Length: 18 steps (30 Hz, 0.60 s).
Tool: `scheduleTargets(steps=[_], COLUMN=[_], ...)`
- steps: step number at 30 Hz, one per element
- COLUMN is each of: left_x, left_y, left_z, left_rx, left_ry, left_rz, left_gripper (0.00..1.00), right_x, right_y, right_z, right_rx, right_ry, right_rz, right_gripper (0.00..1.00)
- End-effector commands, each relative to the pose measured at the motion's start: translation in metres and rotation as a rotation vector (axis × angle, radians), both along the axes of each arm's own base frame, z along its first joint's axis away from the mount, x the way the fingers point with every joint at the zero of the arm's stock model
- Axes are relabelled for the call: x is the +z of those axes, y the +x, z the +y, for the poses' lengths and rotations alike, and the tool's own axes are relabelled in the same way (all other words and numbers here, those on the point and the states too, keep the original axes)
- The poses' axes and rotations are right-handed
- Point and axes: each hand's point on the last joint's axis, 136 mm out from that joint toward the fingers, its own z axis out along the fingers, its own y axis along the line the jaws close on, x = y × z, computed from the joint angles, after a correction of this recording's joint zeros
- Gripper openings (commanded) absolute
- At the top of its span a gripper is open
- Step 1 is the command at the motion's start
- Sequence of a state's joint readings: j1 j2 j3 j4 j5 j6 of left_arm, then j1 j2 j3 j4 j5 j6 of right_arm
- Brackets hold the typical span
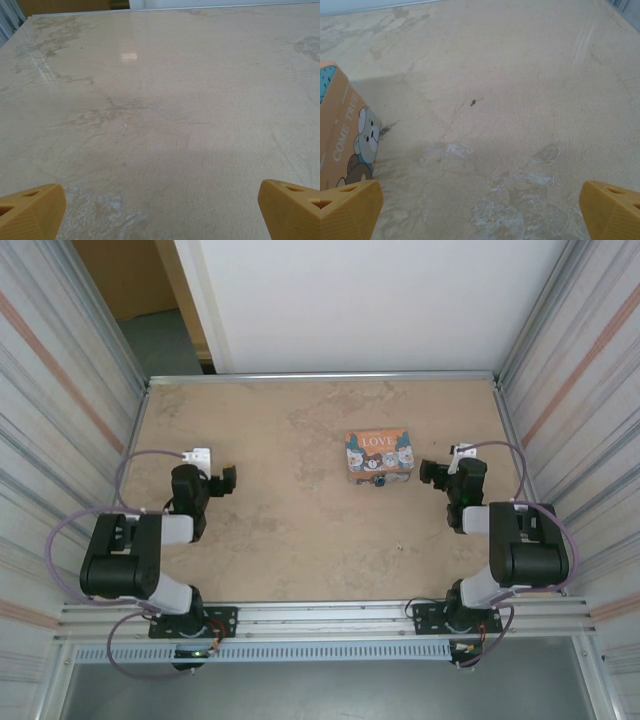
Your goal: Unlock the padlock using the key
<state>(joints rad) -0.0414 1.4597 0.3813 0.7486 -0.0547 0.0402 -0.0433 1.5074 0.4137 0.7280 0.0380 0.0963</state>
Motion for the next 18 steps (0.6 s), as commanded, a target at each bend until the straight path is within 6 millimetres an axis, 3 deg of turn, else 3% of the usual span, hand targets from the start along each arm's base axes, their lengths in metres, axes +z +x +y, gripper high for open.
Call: scheduleTargets(steps=[1, 5, 9, 14, 18], left_x=[0.035, 0.069, 0.094, 0.097, 0.094], left_y=[0.001, -0.006, -0.009, -0.007, -0.009], left_z=[0.000, -0.009, -0.022, -0.053, -0.094], left_rx=[0.005, 0.007, 0.010, -0.052, -0.119], left_ry=[0.042, 0.045, -0.115, -0.279, -0.332], left_rz=[-0.063, -0.099, -0.060, 0.091, 0.168], left_gripper=[0.99, 0.99, 0.99, 0.99, 0.99], right_x=[0.023, 0.040, 0.055, 0.073, 0.080], right_y=[0.001, -0.009, -0.021, -0.032, -0.033], right_z=[-0.007, -0.005, 0.004, 0.028, 0.047], right_rx=[-0.041, -0.039, -0.011, 0.091, 0.165], right_ry=[0.001, 0.046, 0.144, 0.356, 0.474], right_rz=[-0.023, -0.014, 0.048, 0.139, 0.210], right_gripper=[0.99, 0.99, 0.99, 0.99, 0.99])
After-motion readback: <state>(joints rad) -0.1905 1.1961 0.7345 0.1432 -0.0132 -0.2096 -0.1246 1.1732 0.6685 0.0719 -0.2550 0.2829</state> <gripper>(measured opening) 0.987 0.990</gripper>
